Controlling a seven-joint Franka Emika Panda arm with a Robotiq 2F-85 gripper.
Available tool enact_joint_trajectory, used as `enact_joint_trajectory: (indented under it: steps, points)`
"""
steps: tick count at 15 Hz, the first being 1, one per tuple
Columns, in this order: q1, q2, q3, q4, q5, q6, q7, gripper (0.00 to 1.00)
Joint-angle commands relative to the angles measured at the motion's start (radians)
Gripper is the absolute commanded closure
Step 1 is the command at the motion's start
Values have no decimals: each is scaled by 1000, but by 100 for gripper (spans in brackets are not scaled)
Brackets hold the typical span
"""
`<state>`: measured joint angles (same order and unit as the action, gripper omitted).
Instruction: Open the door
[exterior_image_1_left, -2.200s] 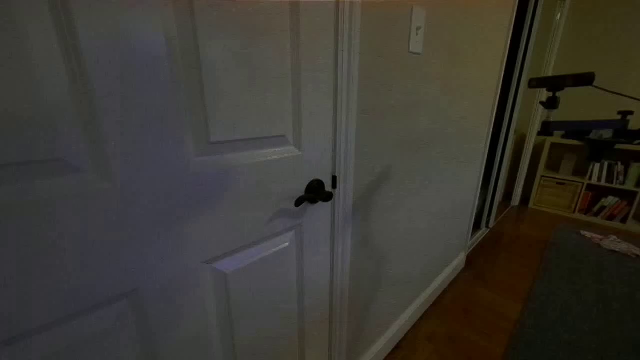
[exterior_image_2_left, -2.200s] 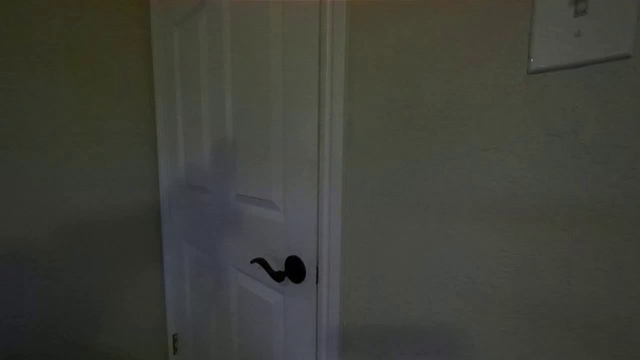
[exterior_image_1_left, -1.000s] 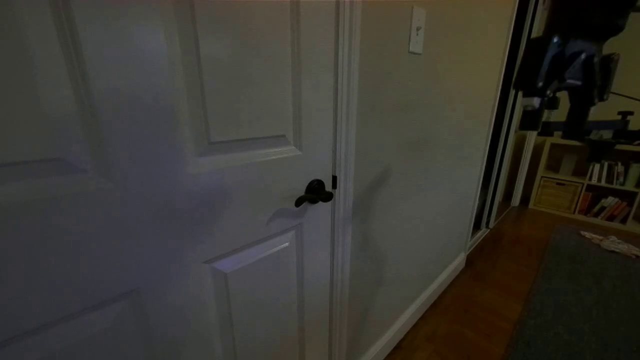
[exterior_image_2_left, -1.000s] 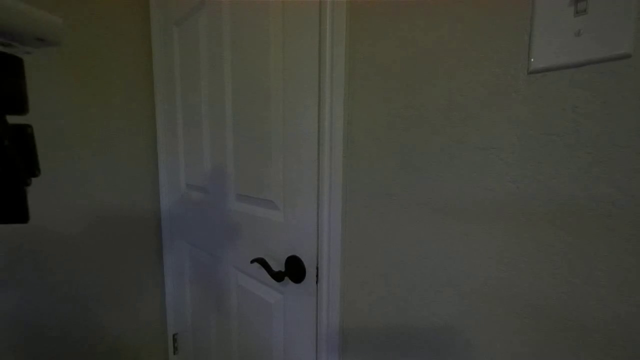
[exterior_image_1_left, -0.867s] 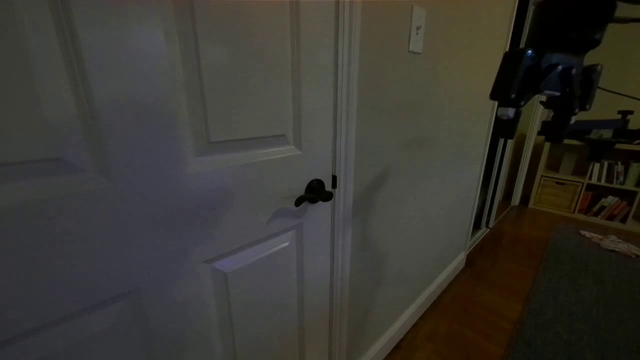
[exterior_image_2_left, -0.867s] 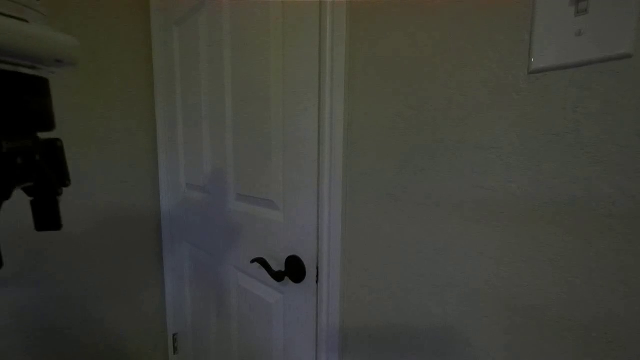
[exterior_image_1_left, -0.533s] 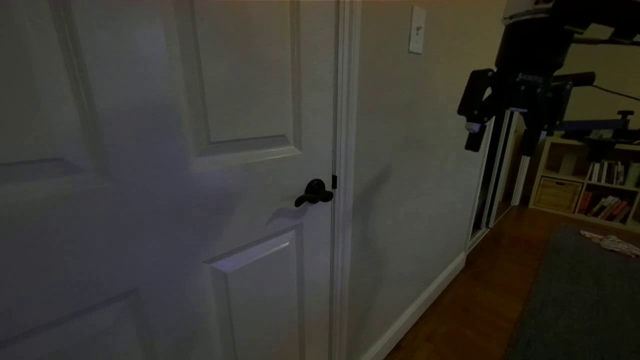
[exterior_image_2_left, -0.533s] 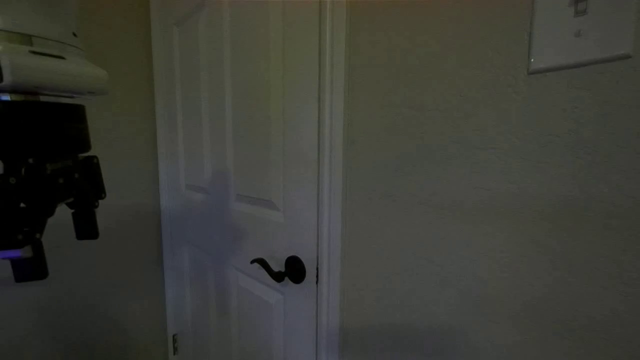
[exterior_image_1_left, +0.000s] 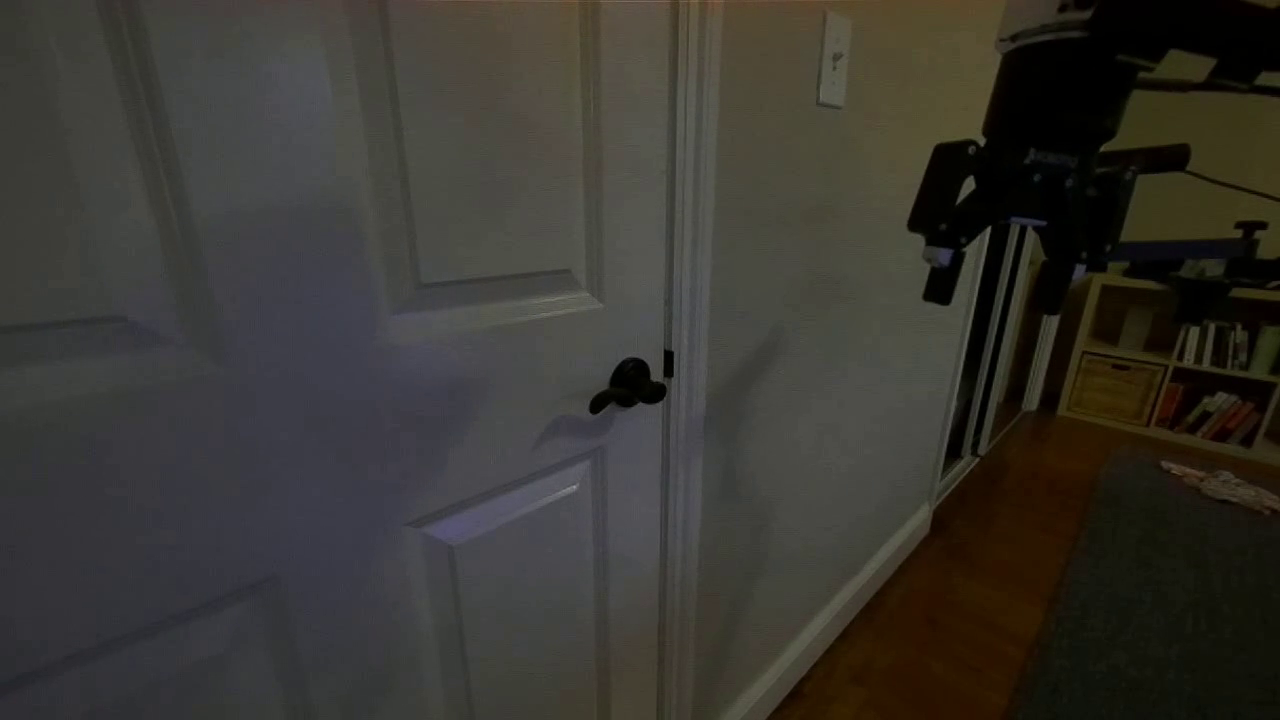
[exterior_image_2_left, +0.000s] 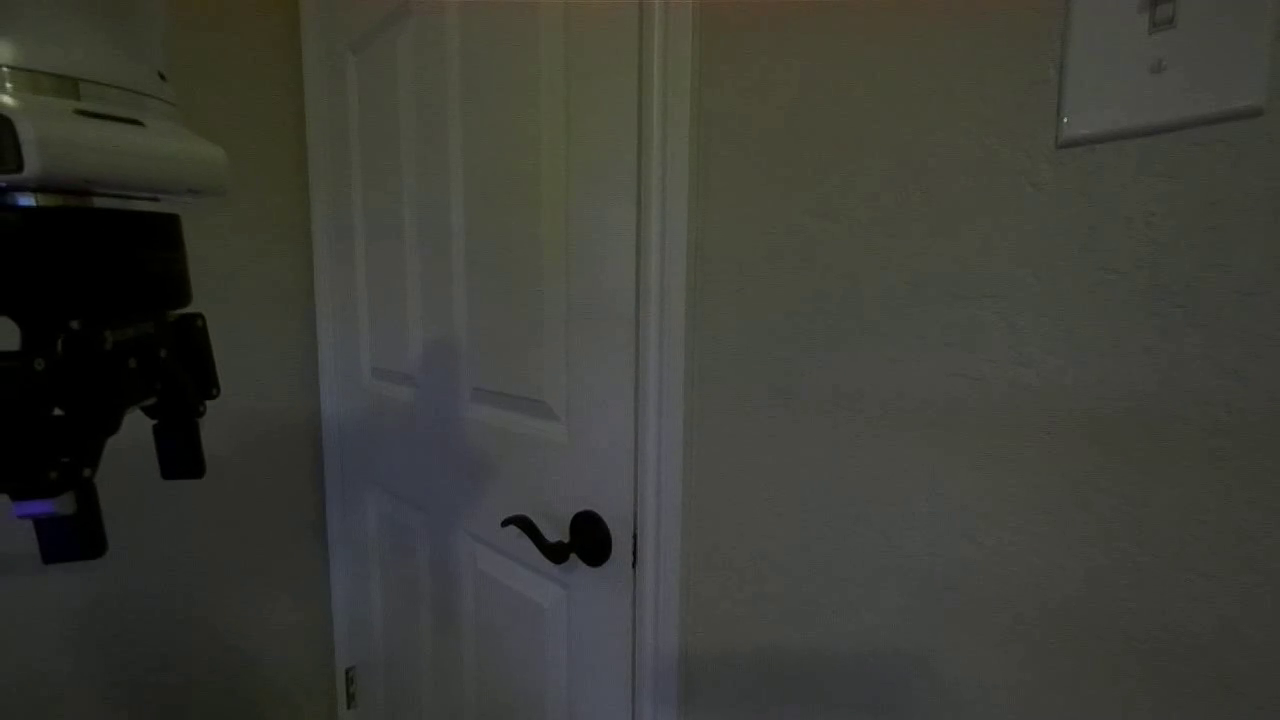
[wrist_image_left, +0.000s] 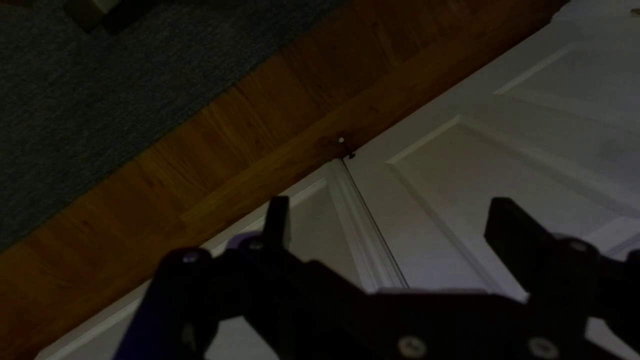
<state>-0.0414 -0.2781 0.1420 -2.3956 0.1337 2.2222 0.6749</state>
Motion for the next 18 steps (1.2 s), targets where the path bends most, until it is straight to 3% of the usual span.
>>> enact_joint_trajectory:
  steps: [1, 6, 11, 18]
  points:
    - [12, 73, -5, -25, 43, 137, 78, 0]
    - [35, 253, -7, 4, 62, 388, 216, 0]
    - [69, 427, -33, 97, 138, 567, 245, 0]
    - [74, 608, -65, 335, 229, 595, 223, 0]
